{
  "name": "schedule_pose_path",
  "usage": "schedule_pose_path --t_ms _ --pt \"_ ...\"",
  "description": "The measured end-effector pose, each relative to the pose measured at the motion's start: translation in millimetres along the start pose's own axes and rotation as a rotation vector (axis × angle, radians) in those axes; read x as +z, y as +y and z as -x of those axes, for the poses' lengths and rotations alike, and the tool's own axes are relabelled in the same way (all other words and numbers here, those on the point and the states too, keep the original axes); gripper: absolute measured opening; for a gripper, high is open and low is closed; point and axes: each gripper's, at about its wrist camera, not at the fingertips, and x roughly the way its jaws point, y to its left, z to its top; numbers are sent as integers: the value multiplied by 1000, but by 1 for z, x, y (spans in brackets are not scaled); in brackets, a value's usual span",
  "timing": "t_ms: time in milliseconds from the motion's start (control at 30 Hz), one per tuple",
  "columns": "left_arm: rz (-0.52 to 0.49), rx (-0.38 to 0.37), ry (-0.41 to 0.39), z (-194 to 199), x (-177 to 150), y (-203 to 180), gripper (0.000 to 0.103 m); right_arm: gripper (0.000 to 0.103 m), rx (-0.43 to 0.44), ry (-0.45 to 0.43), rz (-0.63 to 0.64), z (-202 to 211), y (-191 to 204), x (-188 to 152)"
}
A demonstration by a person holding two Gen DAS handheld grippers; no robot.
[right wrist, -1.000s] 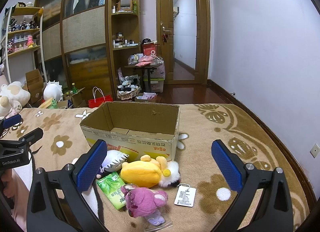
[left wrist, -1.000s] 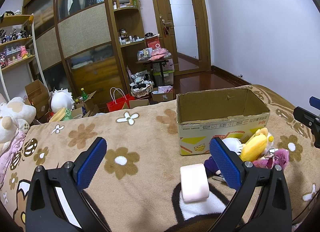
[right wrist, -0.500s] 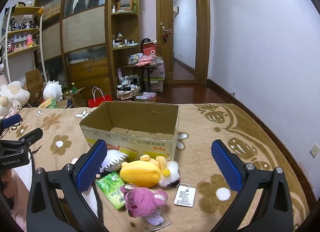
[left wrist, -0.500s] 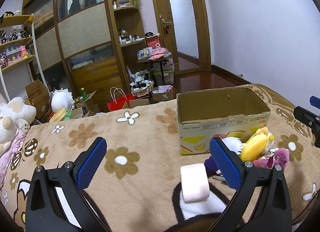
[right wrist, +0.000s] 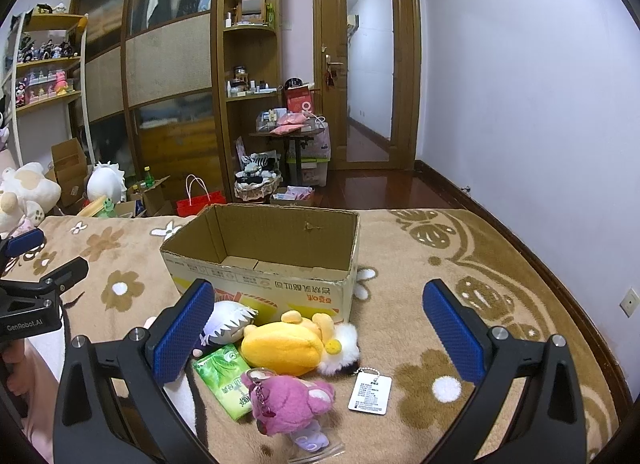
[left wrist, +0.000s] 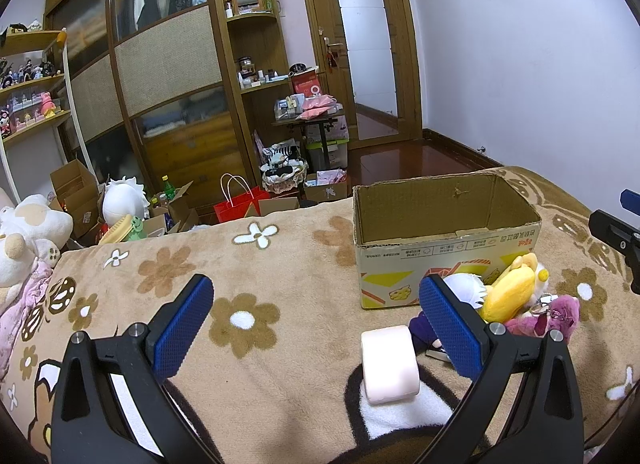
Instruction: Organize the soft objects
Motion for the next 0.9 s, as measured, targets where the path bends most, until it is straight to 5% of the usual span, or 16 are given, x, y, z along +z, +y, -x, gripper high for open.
schedule_pose_path --t_ms 500,900 --pt "-2 -6 12 4 -6 6 102 103 -1 10 1 -7 0 -7" --pt "-44 -51 145 -20 -4 -5 102 103 46 101 -25 -20 -3 -8"
